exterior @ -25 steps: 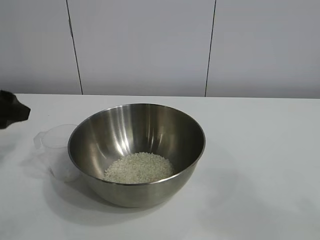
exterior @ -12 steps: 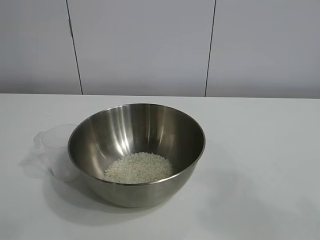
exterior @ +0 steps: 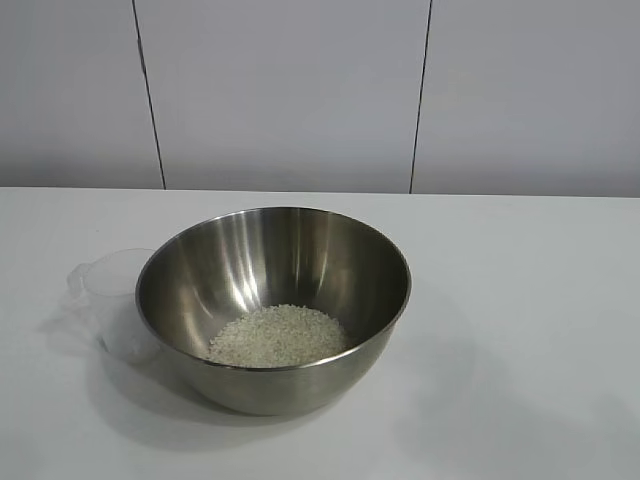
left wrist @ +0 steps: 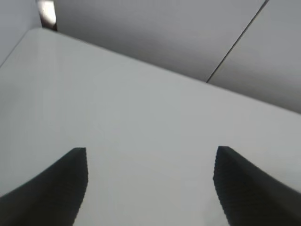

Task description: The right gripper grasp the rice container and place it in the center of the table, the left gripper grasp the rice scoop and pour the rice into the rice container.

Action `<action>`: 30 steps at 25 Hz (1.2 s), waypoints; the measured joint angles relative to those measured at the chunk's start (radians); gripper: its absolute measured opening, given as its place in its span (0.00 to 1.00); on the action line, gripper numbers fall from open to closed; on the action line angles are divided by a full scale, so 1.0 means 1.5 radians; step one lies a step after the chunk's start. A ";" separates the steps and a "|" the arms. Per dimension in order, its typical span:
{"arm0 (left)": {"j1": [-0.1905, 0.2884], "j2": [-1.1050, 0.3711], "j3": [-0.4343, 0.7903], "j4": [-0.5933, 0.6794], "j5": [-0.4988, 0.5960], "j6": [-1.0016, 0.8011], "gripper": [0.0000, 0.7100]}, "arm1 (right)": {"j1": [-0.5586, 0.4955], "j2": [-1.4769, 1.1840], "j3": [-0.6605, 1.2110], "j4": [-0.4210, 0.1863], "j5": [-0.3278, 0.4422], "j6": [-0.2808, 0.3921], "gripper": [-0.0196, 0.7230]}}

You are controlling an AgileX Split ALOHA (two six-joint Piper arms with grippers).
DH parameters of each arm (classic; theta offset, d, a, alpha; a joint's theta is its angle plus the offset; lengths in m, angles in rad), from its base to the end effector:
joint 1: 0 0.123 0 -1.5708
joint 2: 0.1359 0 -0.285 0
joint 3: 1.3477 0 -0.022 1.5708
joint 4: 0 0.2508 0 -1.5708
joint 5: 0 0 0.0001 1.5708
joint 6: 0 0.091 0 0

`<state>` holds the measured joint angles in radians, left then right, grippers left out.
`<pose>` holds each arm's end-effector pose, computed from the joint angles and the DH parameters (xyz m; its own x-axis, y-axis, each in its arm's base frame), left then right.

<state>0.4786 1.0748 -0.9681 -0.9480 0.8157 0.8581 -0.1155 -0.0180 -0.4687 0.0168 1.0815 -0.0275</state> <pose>0.2132 0.0499 0.3669 -0.4734 -0.1585 -0.8665 0.1154 0.9641 -0.2393 -0.0047 0.0019 0.2668 -0.4847 0.0365 -0.8739 0.0929 0.9956 -0.0099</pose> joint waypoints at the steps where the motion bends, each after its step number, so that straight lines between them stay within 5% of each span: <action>1: -0.008 -0.011 0.000 -0.006 0.005 0.004 0.76 | 0.000 0.000 0.000 0.000 0.000 0.000 0.87; 8: -0.097 -0.149 0.000 0.016 0.034 -0.001 0.76 | 0.000 0.000 0.000 0.000 0.000 0.000 0.87; 18: -0.141 -0.398 0.025 0.245 0.060 -0.180 0.76 | 0.000 0.000 0.000 -0.001 0.000 0.000 0.87; 24: -0.210 -0.599 0.149 0.453 0.056 -0.381 0.76 | 0.000 0.000 0.000 -0.001 0.000 0.000 0.87; 30: -0.297 -0.729 0.171 0.615 0.187 -0.572 0.76 | 0.000 0.000 0.000 -0.001 0.000 0.000 0.87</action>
<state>0.0335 -0.0182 -0.7122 -0.0262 1.0966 0.0000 -0.1155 -0.0180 -0.4687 0.0159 1.0815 -0.0275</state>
